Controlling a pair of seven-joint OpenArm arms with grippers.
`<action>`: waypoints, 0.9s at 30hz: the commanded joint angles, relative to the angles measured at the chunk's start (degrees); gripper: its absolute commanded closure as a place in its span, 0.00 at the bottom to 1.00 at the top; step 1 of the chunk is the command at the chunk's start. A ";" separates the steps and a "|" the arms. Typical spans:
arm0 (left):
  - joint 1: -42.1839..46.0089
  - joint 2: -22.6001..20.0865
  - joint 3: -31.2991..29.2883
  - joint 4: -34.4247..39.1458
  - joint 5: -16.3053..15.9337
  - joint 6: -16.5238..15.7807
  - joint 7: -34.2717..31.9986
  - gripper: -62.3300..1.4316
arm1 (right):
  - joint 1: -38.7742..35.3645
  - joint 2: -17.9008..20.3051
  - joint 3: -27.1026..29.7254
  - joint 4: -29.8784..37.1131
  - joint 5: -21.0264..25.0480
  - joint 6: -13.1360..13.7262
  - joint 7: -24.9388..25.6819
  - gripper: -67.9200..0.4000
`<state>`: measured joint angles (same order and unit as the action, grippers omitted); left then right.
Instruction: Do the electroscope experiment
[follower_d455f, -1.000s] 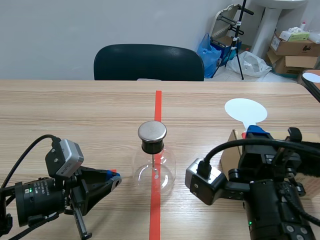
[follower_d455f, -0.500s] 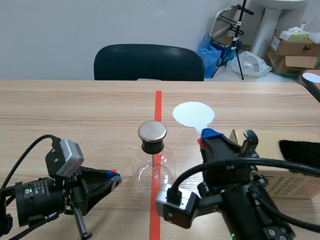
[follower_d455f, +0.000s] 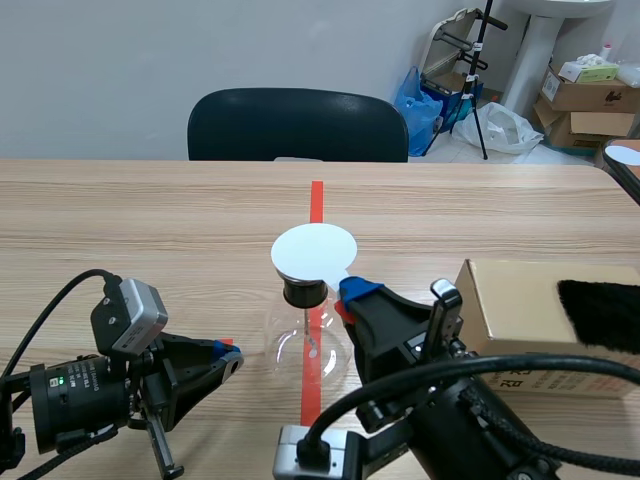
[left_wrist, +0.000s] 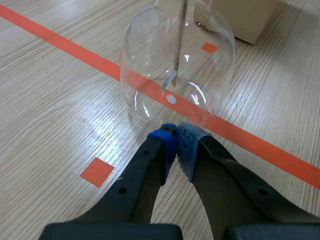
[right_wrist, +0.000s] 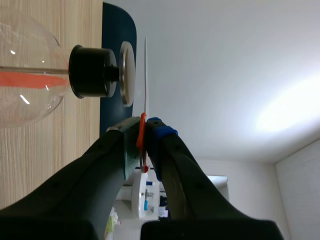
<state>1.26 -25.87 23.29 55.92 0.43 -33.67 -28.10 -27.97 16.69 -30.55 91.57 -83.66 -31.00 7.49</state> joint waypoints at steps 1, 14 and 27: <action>-0.35 0.11 -0.17 1.07 -0.81 -0.09 -0.85 0.93 | 0.66 0.28 0.11 1.25 -0.04 -0.57 0.48 0.98; -0.35 0.11 -0.17 1.07 -0.81 -0.09 -0.85 0.93 | 0.66 0.28 0.11 1.25 -0.04 -0.57 1.46 0.98; -0.35 0.11 -0.17 1.07 -0.81 -0.09 -0.85 0.93 | 0.66 0.28 0.11 1.25 -0.04 -0.57 1.46 0.98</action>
<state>1.26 -25.87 23.29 55.92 0.43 -33.67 -28.10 -27.97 16.69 -30.55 91.57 -83.66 -31.00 8.97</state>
